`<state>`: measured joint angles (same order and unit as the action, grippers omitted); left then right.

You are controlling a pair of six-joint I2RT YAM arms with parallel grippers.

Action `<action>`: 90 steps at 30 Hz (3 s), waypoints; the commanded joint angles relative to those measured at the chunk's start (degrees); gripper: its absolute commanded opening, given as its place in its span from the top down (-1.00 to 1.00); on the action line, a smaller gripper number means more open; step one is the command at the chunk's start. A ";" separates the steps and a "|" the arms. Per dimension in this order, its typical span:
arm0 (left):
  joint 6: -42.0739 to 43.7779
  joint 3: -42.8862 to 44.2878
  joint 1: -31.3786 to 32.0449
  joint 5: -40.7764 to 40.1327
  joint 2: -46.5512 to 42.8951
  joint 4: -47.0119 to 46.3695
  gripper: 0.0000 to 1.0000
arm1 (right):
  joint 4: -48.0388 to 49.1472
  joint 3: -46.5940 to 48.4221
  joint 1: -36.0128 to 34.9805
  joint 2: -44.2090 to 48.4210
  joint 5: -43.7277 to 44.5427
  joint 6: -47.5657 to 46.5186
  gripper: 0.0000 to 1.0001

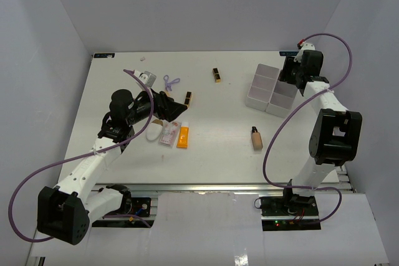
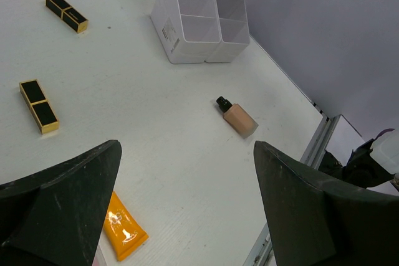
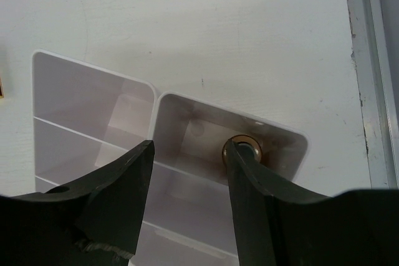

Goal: Organize the makeup

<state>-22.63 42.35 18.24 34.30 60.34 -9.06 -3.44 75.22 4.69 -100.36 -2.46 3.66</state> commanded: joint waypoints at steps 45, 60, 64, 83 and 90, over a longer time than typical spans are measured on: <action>0.92 0.51 0.22 0.88 0.13 0.01 -0.96 | -38.31 -12.43 -24.46 8.33 4.56 -7.76 -0.71; 0.84 0.45 0.30 0.94 -0.39 0.01 -0.96 | -38.30 -10.08 -24.46 3.68 4.50 -7.17 -0.35; 0.84 0.50 0.22 0.98 -0.57 -0.08 -0.96 | -38.22 -10.53 -24.51 3.50 3.73 -7.35 -0.29; 1.01 0.45 0.30 0.85 -0.66 -0.08 -0.96 | -38.57 -12.20 -24.55 3.59 0.52 -8.23 -0.08; 1.01 0.45 0.22 0.85 -0.75 0.01 -0.96 | -38.75 -12.88 -24.52 3.97 1.03 -8.37 -0.08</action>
<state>-22.30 42.35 18.24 34.97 60.71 -9.02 -41.03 63.01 -19.58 -96.84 -0.81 -4.29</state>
